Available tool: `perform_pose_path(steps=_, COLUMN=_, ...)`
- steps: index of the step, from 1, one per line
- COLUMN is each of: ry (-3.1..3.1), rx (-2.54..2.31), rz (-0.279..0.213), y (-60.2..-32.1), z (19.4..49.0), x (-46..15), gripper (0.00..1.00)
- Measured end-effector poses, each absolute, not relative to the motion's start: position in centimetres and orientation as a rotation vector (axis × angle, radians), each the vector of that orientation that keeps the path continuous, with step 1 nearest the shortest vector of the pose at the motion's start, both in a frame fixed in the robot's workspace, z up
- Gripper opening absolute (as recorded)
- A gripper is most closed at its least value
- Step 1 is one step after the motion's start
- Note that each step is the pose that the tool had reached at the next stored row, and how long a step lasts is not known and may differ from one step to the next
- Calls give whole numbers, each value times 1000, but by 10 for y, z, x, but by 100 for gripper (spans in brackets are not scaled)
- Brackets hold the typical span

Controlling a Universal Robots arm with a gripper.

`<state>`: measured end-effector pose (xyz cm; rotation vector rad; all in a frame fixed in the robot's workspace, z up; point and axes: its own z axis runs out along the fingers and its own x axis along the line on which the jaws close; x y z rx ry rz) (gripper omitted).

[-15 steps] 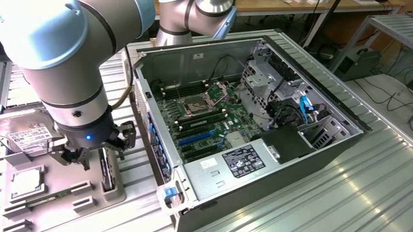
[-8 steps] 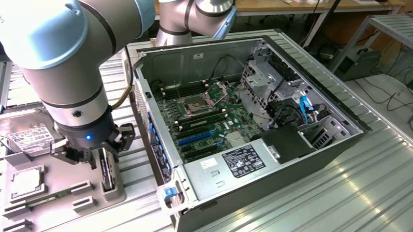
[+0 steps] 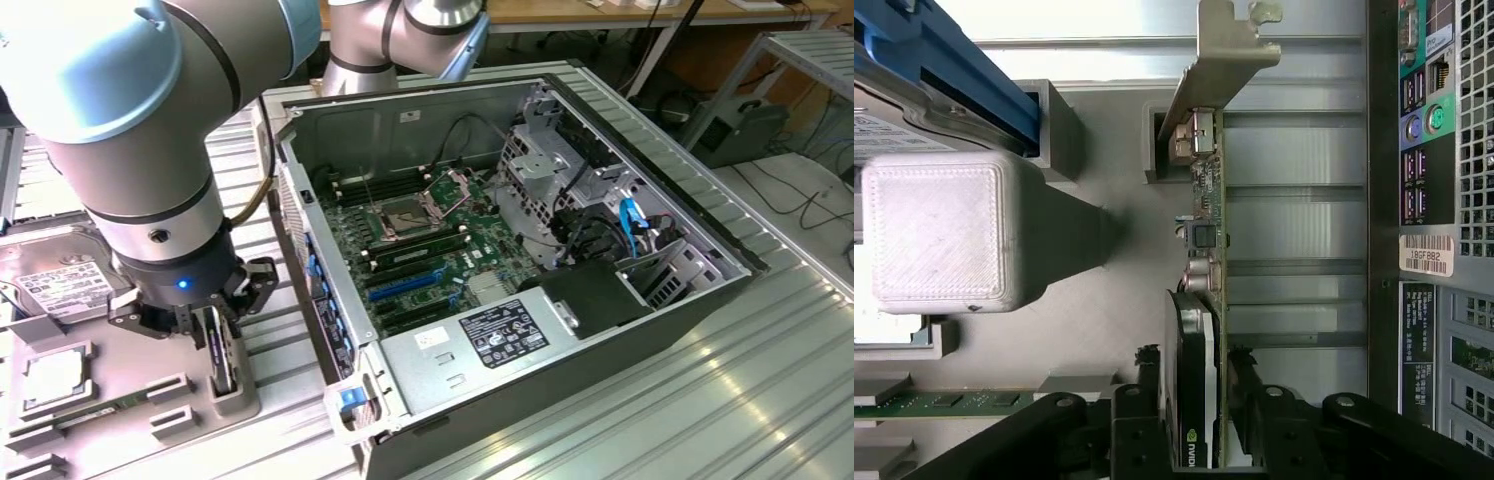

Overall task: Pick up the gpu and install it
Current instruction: 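Pick up the gpu and move the gpu toward the slot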

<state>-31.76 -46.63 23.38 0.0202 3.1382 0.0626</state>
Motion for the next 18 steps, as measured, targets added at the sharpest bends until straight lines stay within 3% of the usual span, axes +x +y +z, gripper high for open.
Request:
perform_pose_path(steps=1, ry=3138, rx=20, rz=63, y=-466, z=234, x=-318, gripper=44)
perform_pose_path(steps=2, ry=3138, rx=20, rz=63, y=-466, z=234, x=-318, gripper=36)
perform_pose_path(steps=10, ry=3138, rx=20, rz=64, y=-466, z=234, x=-318, gripper=36)
perform_pose_path(steps=12, ry=3138, rx=20, rz=65, y=-466, z=234, x=-318, gripper=35)
perform_pose_path(steps=13, ry=3138, rx=20, rz=65, y=-466, z=234, x=-318, gripper=28)
perform_pose_path(steps=18, ry=3138, rx=20, rz=65, y=-466, z=234, x=-318, gripper=27)
